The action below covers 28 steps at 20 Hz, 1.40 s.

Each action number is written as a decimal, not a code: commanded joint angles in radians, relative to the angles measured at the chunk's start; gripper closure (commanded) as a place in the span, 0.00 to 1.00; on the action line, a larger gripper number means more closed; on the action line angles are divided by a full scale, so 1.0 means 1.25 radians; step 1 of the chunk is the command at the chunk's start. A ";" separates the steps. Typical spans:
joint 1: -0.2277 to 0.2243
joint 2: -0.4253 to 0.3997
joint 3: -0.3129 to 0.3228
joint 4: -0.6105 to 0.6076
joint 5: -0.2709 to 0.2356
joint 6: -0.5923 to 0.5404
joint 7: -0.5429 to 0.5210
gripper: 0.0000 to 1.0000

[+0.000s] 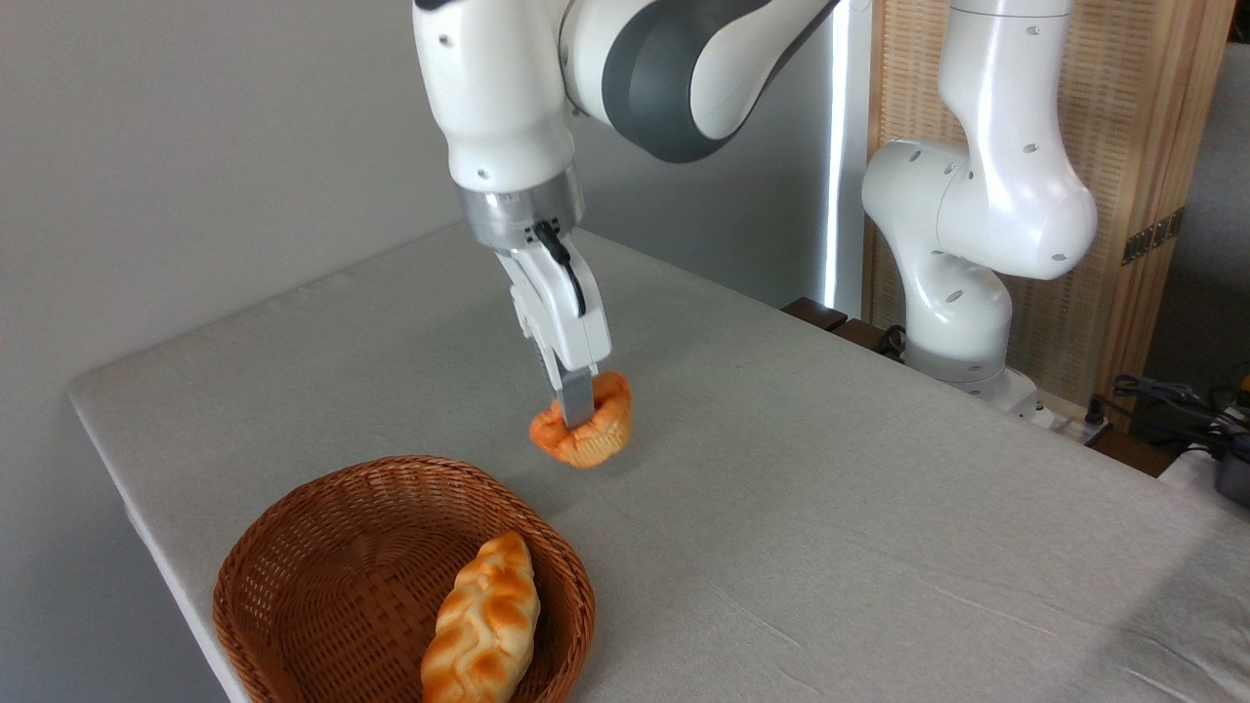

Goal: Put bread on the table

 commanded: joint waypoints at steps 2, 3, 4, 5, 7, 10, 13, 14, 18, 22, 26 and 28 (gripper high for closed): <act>-0.019 0.009 -0.001 -0.078 0.036 0.075 0.019 0.00; -0.019 0.008 -0.004 -0.079 0.036 0.075 0.018 0.00; -0.019 0.007 -0.009 -0.076 0.036 0.075 0.014 0.00; -0.019 0.007 -0.009 -0.076 0.035 0.075 0.013 0.00; -0.019 0.007 -0.010 -0.076 0.034 0.075 0.011 0.00; -0.017 0.001 -0.010 -0.066 0.025 0.074 0.008 0.00; -0.015 0.000 -0.012 -0.001 0.018 0.052 -0.092 0.00; -0.015 0.002 -0.016 0.030 0.018 0.045 -0.146 0.00; -0.010 0.042 -0.020 0.187 0.020 -0.040 -0.211 0.00; -0.008 0.121 -0.016 0.386 0.028 -0.155 -0.265 0.00; -0.009 0.123 -0.009 0.410 0.030 -0.174 -0.267 0.00; -0.009 0.123 -0.009 0.414 0.030 -0.201 -0.267 0.00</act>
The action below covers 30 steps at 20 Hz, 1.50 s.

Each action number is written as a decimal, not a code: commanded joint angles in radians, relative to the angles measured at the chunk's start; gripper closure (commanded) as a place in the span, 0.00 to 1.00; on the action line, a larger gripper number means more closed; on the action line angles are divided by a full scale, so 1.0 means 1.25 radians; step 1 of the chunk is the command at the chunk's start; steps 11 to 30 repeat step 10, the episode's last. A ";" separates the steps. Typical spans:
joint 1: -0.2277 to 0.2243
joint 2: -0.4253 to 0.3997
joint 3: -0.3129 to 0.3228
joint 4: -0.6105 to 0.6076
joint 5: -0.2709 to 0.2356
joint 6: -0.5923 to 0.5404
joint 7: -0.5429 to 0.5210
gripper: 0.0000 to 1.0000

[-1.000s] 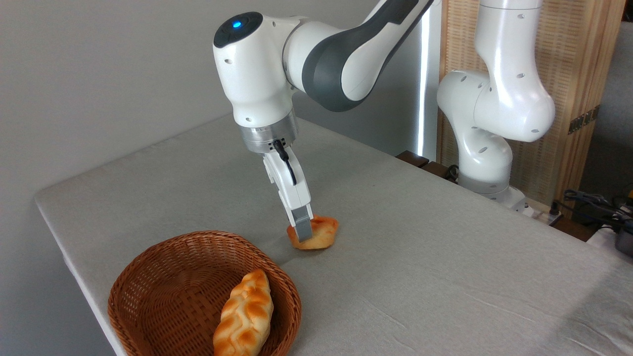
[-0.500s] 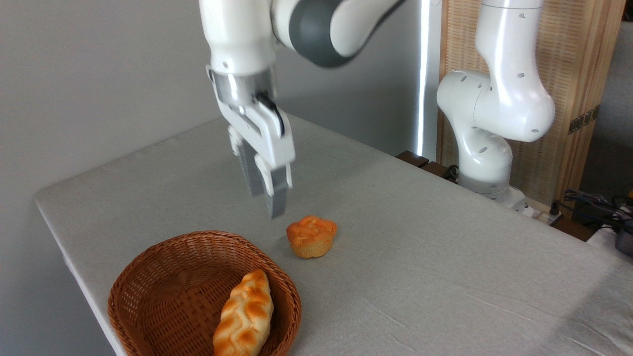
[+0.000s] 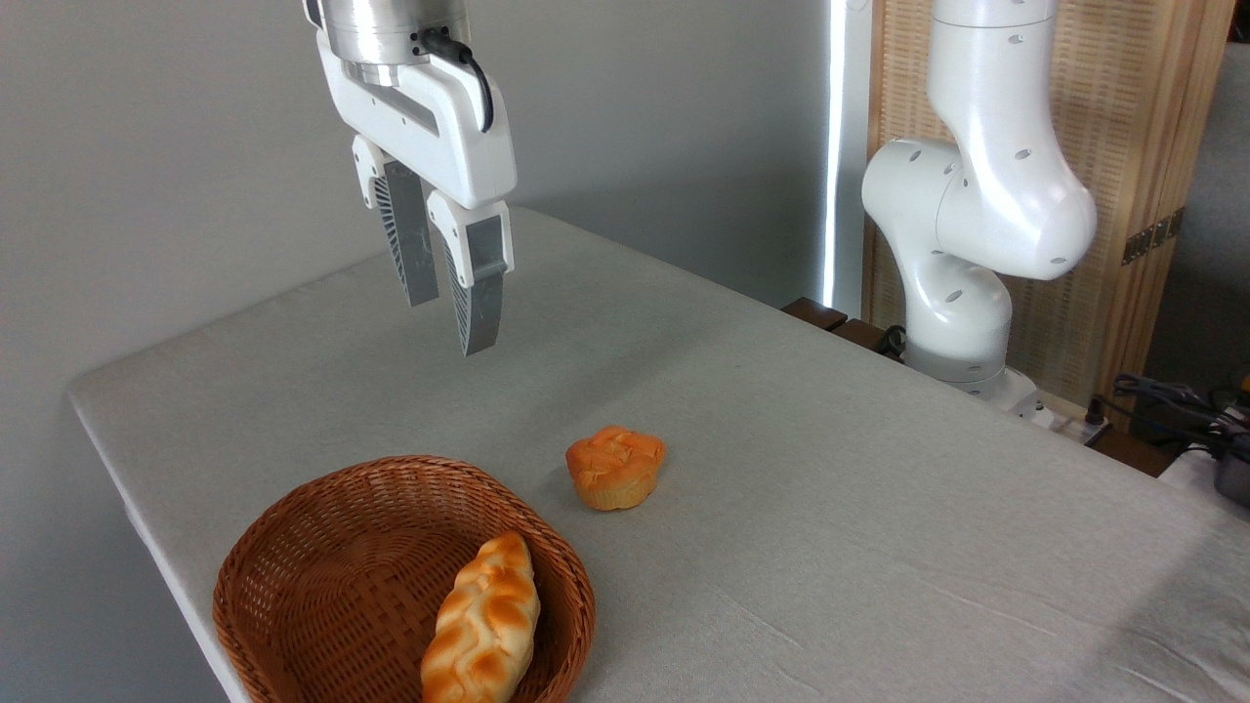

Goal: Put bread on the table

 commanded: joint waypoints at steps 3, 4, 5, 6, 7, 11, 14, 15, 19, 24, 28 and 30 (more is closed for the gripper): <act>-0.003 0.013 0.005 0.033 0.045 -0.062 -0.015 0.00; -0.004 0.012 0.005 0.033 0.053 -0.062 -0.015 0.00; -0.004 0.012 0.006 0.033 0.054 -0.062 -0.015 0.00; -0.004 0.011 0.006 0.033 0.053 -0.062 -0.016 0.00; -0.004 0.011 0.011 0.033 0.053 -0.062 -0.016 0.00; -0.004 0.008 0.017 0.033 0.050 -0.060 -0.013 0.00; -0.004 0.008 0.017 0.033 0.050 -0.060 -0.013 0.00; -0.004 0.008 0.017 0.033 0.050 -0.060 -0.013 0.00; -0.004 0.008 0.017 0.033 0.050 -0.060 -0.013 0.00; -0.004 0.008 0.017 0.033 0.050 -0.060 -0.013 0.00; -0.004 0.008 0.017 0.033 0.050 -0.060 -0.013 0.00; -0.004 0.008 0.017 0.033 0.050 -0.060 -0.013 0.00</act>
